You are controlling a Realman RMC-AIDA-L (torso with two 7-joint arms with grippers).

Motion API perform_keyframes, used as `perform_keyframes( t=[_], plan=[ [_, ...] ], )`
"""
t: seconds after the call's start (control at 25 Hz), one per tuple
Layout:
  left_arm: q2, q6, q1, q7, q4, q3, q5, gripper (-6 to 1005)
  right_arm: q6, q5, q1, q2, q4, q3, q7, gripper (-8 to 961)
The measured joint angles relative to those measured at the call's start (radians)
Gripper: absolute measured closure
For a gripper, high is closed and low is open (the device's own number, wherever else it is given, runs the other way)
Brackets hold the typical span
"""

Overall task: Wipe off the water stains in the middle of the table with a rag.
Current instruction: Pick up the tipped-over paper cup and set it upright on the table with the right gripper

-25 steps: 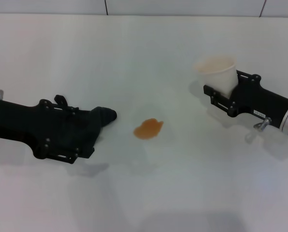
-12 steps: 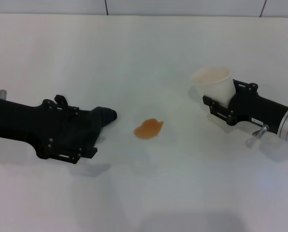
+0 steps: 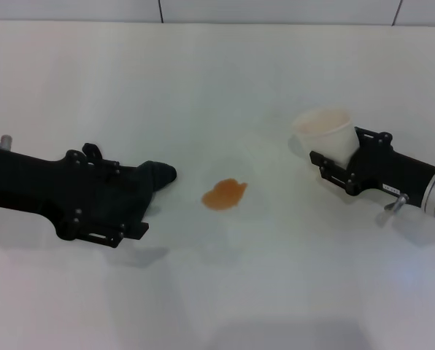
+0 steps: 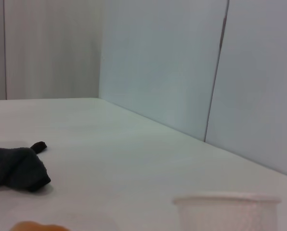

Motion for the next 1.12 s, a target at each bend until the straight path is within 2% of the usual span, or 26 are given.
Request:
perform_keyframes(
  t=[0.48, 0.72, 0.92, 1.12],
  plan=[
    [0.004, 0.005, -0.006, 0.001, 0.001, 0.001, 0.000, 309, -0.011, 0.001, -0.036, 0.000, -0.002, -0.003, 0.002, 445],
    [0.002, 0.007, -0.006, -0.003, 0.017, 0.002, 0.000, 312, -0.011, -0.005, -0.039, 0.000, -0.005, -0.029, 0.011, 396],
    [0.002, 0.007, -0.002, -0.006, 0.028, 0.001, 0.000, 314, -0.021, -0.005, -0.038, 0.000, -0.009, -0.040, 0.014, 198],
    [0.002, 0.007, -0.001, -0.006, 0.028, 0.001, 0.000, 315, -0.040, -0.002, -0.038, -0.004, -0.011, -0.040, 0.014, 136]
  ],
)
